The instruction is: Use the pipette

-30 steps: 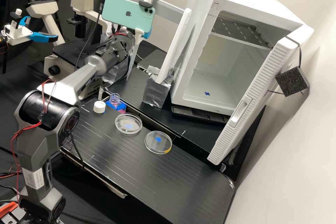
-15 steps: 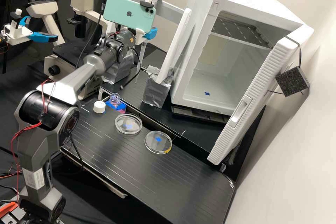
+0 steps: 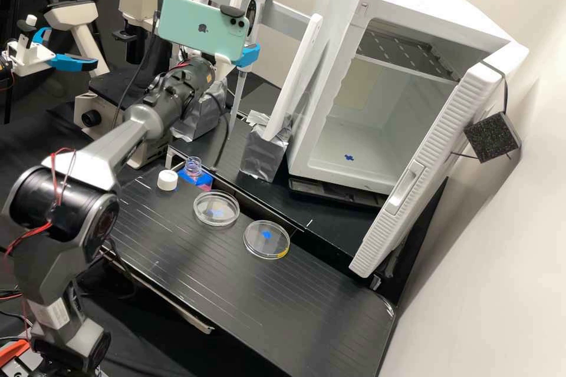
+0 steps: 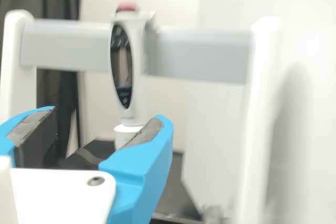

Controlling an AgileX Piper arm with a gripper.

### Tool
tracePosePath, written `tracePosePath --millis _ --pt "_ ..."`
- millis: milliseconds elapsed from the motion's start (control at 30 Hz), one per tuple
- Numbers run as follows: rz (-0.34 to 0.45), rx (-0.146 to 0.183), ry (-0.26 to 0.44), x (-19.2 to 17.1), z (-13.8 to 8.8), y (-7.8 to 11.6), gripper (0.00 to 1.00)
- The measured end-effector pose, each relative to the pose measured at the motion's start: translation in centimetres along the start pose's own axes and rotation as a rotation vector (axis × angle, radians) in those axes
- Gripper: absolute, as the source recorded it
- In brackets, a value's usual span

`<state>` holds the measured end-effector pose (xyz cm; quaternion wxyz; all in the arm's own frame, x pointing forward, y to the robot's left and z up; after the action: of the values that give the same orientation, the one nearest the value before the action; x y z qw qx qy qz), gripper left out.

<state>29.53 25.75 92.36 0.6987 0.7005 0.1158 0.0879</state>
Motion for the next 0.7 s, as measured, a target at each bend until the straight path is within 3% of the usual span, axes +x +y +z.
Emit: tracePosePath --millis 200,333,400,600,700 --pt "0.212 -0.013 0.052 -5.2 0.8 -0.2 1.00" --pt "0.355 -0.024 0.086 -8.3 2.3 -1.2 1.00" --pt "0.416 -0.014 0.108 -9.4 3.5 -2.0 1.00" --pt "0.488 0.050 0.180 -11.3 6.8 -4.1 1.00" --pt "0.477 0.046 0.171 -11.6 7.9 -4.8 1.00"
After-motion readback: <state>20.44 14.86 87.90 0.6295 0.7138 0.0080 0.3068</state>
